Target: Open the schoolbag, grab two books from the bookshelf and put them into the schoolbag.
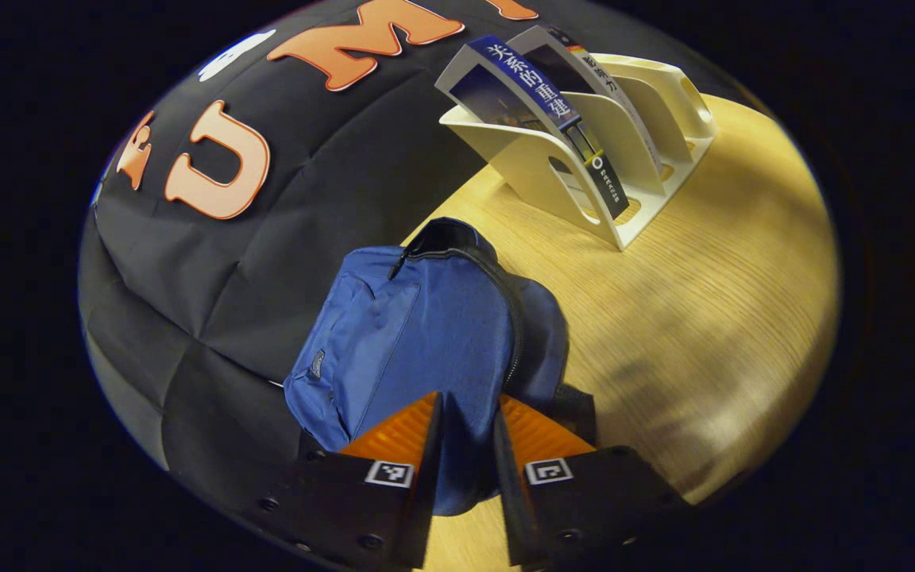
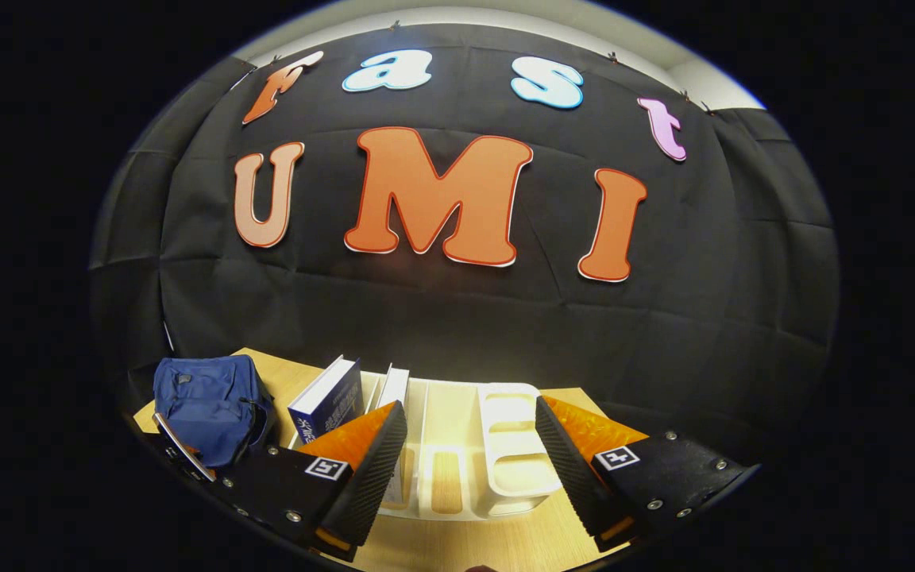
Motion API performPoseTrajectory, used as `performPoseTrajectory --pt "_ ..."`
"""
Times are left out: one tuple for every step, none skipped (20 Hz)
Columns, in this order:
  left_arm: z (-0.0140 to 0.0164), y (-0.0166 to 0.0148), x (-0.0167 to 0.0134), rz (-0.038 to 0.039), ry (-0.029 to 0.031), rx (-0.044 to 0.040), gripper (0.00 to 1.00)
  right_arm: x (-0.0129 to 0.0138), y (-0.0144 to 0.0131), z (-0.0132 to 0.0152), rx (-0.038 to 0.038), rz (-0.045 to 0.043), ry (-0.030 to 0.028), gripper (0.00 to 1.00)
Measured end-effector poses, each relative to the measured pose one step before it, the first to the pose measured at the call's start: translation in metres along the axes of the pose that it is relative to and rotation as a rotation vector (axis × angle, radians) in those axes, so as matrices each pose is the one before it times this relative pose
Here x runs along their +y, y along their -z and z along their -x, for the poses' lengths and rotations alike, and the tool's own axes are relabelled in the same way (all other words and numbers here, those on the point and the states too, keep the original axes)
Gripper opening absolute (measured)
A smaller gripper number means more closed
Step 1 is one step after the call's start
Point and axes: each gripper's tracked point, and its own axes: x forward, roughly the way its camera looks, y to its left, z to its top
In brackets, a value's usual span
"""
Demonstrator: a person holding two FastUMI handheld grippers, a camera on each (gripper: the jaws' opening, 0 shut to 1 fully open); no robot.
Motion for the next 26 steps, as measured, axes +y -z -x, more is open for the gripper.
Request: performPoseTrajectory --pt "0.00172 -0.00253 0.00525 0.00399 -0.00384 0.00155 0.26 0.00287 -0.0014 -0.00059 -0.00042 -0.00049 -0.00779 0.97" --pt "0.00189 -0.0043 0.0065 0.00217 -0.00748 -0.00619 0.23 0.0042 -0.0023 -0.0012 -0.00226 -0.00084 -0.00871 0.97" --pt "0.00047 -0.00221 0.0057 0.00388 -0.0017 -0.00312 0.16 0.00444 -0.0019 -0.00091 -0.00144 -0.00323 -0.01298 0.97" --pt "0.00245 -0.00257 0.00406 0.00713 0.00603 0.0034 0.13 0.00714 -0.00228 -0.00269 0.00238 -0.00431 -0.01607 0.97" --pt "0.00021 0.00044 0.00416 0.01126 0.00825 0.00706 0.11 0.00687 -0.00259 -0.00225 0.00315 -0.00405 -0.01721 0.97" --pt "0.00028 -0.00318 0.0033 0.01518 0.01128 -0.00358 0.1 0.00838 -0.00431 -0.00278 0.00004 -0.00447 -0.018 0.96" --pt "0.00378 -0.00208 0.00546 0.01287 0.0148 0.00378 0.1 0.00961 -0.0038 -0.00482 0.00193 -0.00215 -0.02082 0.97" --pt "0.00241 -0.00371 0.00541 0.01044 0.01423 0.00133 0.1 0.01026 -0.00428 -0.00546 0.006 0.00156 -0.02049 0.97" --pt "0.00172 -0.00493 0.00632 0.00986 0.01152 -0.00248 0.09 0.00858 -0.0028 -0.00442 0.00743 0.00452 -0.02088 0.96" --pt "0.00187 -0.00555 0.00726 0.00521 0.01391 -0.00421 0.09 0.00895 -0.00397 -0.00671 0.00693 0.00981 -0.01371 0.97" --pt "0.00273 -0.00319 0.00699 0.00385 0.01255 -0.00223 0.07 0.00847 -0.00076 -0.00746 0.02358 0.00948 -0.00909 0.97" --pt "0.00177 -0.00509 0.00766 0.00588 0.0102 0.00034 0.08 0.01142 0.00012 -0.00853 0.02681 -0.00122 -0.02655 0.97" --pt "0.00108 -0.00381 0.00836 0.00838 0.00763 -0.00377 0.07 0.00962 0.00131 -0.00849 0.03179 -0.00408 -0.02175 0.97" --pt "0.00186 -0.00529 0.00742 0.00283 0.01756 -0.00375 0.07 0.00781 0.00252 -0.00884 0.03262 -0.0045 -0.02225 0.97" --pt "0.00236 -0.00444 0.00831 0.00102 0.01525 -0.00068 0.06 0.00479 0.00178 -0.00891 0.02952 0.00142 -0.00609 0.97" --pt "0.00335 -0.00573 0.00912 0.00472 0.0103 -0.00332 0.06 0.00355 0.00386 -0.00936 0.03948 0.00762 -0.00627 0.97" --pt "0.00101 -0.00393 0.00968 0.00913 0.01257 -0.00297 0.06 0.00516 0.00297 -0.01116 0.03368 0.00786 -0.0063 0.97" --pt "0.00222 -0.00692 0.0098 0.01027 0.01403 -0.00723 0.06 0.0024 0.00401 -0.01047 0.04122 0.01383 0.00222 0.97" --pt "0.00446 -0.00653 0.01075 0.01044 0.0132 -0.00471 0.06 0.00055 0.00246 -0.009 0.03556 0.00952 0.00327 0.97" --pt "0.00228 -0.00811 0.01064 0.00847 0.0111 -0.0101 0.06 0.0002 0.00249 -0.0086 0.03531 0.00925 0.00447 0.97" --pt "0.00122 -0.00632 0.01068 0.00532 0.0064 -0.00634 0.06 0.00221 0.00187 -0.00782 0.03516 0.00309 0.00034 0.97" --pt "0.00126 -0.00707 0.00989 -0.00138 0.00594 -0.00479 0.06 0.00128 0.00253 -0.00471 0.04185 0.00047 0.00112 0.97" --pt "0.00095 -0.00601 0.0079 -0.0031 0.00626 -0.00462 0.06 0.00347 0.00047 -0.00531 0.03492 -0.00261 -0.0065 0.97" --pt "-0.00001 -0.00601 0.00682 -0.00955 0.01003 -0.00456 0.06 -0.00186 0.00462 -0.00433 0.04272 0.00409 0.00526 0.97" --pt "-0.00049 -0.00425 0.00507 -0.0139 0.01012 -0.00186 0.06 0.00231 0.00329 -0.00614 0.04097 -0.00047 -0.00689 0.97" --pt "-0.00053 -0.00321 0.00281 -0.02214 0.01099 0.00204 0.06 0.00053 0.00449 -0.00649 0.05817 0.00194 0.01095 0.97"
